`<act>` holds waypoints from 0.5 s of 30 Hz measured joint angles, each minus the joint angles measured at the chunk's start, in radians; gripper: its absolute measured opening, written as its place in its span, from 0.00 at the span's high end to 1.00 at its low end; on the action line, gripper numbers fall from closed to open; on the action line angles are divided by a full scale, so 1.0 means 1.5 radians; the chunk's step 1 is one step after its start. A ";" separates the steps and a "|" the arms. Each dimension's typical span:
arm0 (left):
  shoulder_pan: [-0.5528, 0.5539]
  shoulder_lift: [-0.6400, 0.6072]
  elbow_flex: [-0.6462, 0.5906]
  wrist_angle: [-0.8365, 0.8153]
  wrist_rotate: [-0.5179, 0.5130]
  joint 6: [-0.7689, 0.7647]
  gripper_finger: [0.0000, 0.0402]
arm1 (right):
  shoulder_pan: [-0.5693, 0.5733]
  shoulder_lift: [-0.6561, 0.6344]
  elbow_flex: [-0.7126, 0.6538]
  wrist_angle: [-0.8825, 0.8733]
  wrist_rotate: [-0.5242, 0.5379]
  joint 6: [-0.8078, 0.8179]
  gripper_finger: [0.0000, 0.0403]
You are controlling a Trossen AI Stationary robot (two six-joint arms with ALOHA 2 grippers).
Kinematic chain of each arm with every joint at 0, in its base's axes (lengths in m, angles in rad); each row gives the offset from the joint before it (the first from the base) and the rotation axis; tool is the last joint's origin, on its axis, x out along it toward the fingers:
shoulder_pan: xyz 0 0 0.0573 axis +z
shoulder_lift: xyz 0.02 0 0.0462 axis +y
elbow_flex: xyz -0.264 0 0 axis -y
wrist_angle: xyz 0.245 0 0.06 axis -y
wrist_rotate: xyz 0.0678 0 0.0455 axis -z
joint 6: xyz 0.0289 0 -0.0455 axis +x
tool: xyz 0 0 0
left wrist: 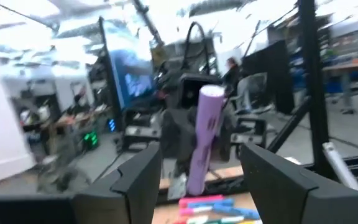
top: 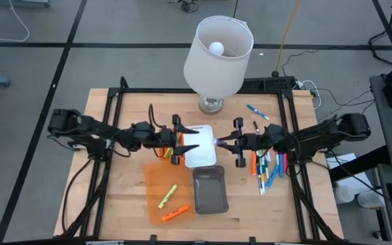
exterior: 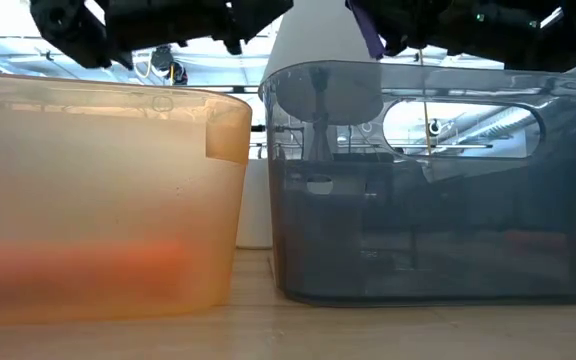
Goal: Pick & Place Markers
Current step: Put the purple large highlighter pen into the transparent orange bin
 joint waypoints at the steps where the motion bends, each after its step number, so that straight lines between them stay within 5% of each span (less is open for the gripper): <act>1: 0.000 0.015 0.003 0.014 0.004 0.000 0.45 | 0.000 0.003 0.000 0.003 0.000 0.000 0.88; 15: -0.002 0.074 0.040 0.027 0.015 0.012 0.52 | 0.000 0.109 0.027 0.106 -0.001 -0.007 0.88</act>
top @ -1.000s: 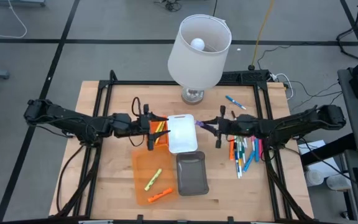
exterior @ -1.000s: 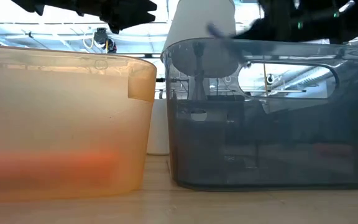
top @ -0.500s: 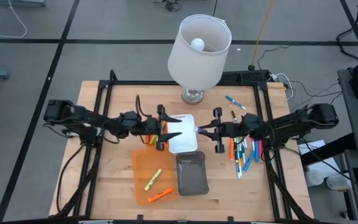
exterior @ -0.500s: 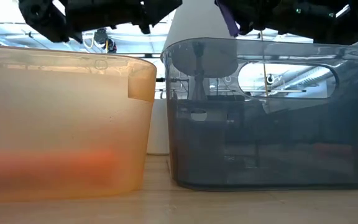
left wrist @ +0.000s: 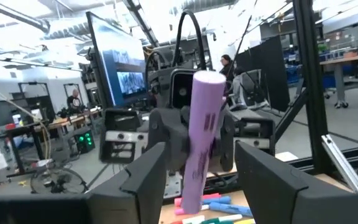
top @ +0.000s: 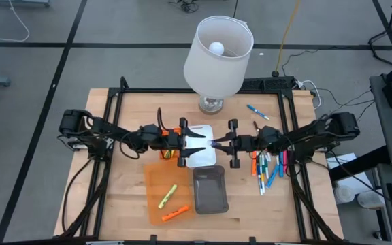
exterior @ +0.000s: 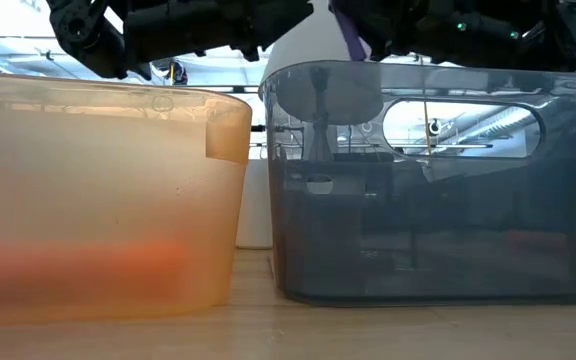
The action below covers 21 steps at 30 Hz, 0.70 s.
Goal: Pick & Place Markers
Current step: Put the purple large highlighter pen into the transparent orange bin
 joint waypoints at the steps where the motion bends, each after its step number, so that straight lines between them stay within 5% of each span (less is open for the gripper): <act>1: -0.001 0.000 0.001 0.000 0.004 -0.001 0.53 | 0.000 0.012 0.009 0.000 0.000 0.000 0.88; 10: -0.013 0.000 0.001 -0.003 0.005 -0.012 0.52 | 0.001 0.106 0.073 -0.015 -0.001 -0.006 0.88; 21: -0.013 0.000 0.001 -0.012 0.008 0.001 0.56 | 0.025 0.097 0.077 -0.018 0.002 -0.028 0.88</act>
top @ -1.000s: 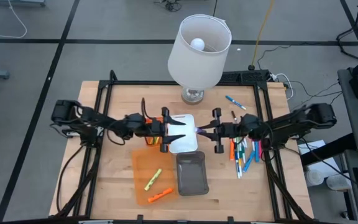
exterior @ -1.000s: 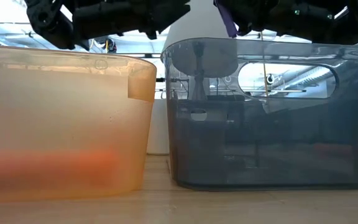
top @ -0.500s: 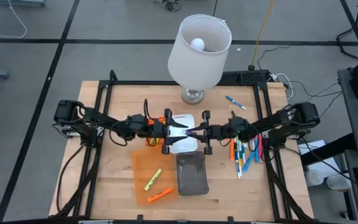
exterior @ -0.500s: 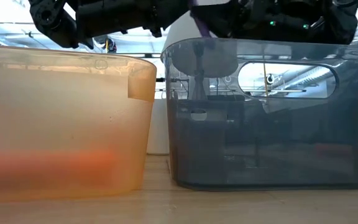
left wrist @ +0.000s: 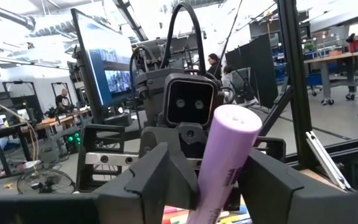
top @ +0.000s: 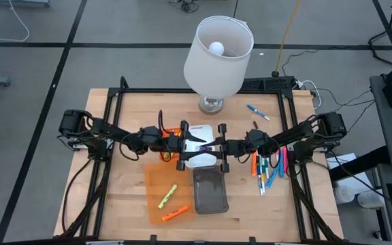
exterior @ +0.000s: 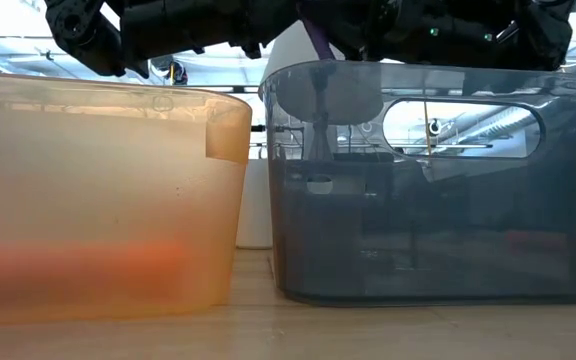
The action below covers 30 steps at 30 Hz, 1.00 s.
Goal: Pick & Place Markers
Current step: Put the purple large highlighter pen into the transparent orange bin
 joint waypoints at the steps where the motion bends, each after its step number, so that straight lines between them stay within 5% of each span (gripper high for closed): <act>1: 0.000 0.000 0.000 0.000 0.001 -0.001 0.57 | 0.000 0.000 0.000 0.000 0.000 0.000 0.88; 11: 0.000 -0.001 0.000 0.001 0.000 0.040 0.83 | 0.000 -0.001 0.000 -0.001 0.006 0.010 0.88; 15: 0.000 -0.001 0.000 0.000 -0.008 0.043 0.83 | -0.003 -0.001 0.000 -0.007 0.007 0.023 0.86; 23: -0.020 -0.056 0.001 -0.063 -0.041 0.035 0.83 | -0.003 0.002 -0.003 -0.075 0.086 0.020 0.59; 30: -0.077 -0.163 0.001 -0.243 -0.106 -0.010 0.83 | 0.000 -0.071 -0.003 -0.201 0.097 0.020 0.51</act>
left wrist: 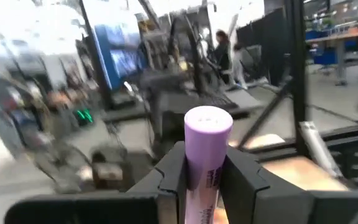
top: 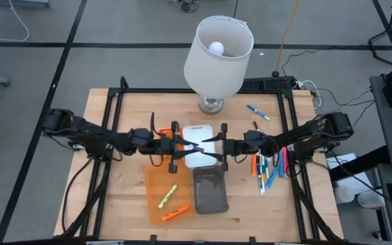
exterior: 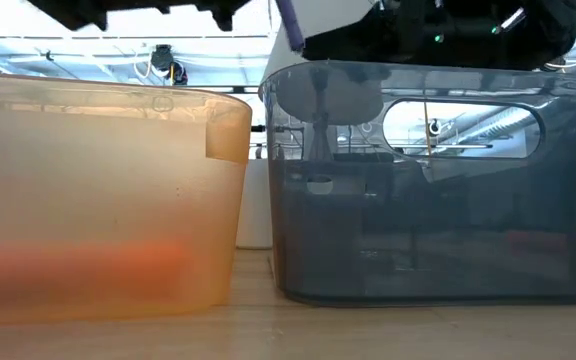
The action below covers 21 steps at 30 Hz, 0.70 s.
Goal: Pick & Place Markers
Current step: Put the purple large highlighter pen into the transparent orange bin
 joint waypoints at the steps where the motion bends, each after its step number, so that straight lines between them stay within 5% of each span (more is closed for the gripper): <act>1: -0.009 -0.012 0.000 -0.033 -0.003 -0.021 0.83 | 0.002 -0.017 0.000 -0.023 0.010 0.000 0.51; 9: -0.109 -0.045 -0.001 -0.397 -0.031 -0.315 0.83 | 0.019 -0.160 0.001 -0.208 0.028 0.002 0.54; 13: -0.163 -0.031 -0.001 -0.514 0.038 -0.539 0.83 | 0.027 -0.202 0.001 -0.242 0.029 0.004 0.55; 21: -0.204 -0.013 -0.001 -0.556 0.038 -0.576 0.83 | 0.031 -0.217 0.001 -0.255 0.029 0.019 0.57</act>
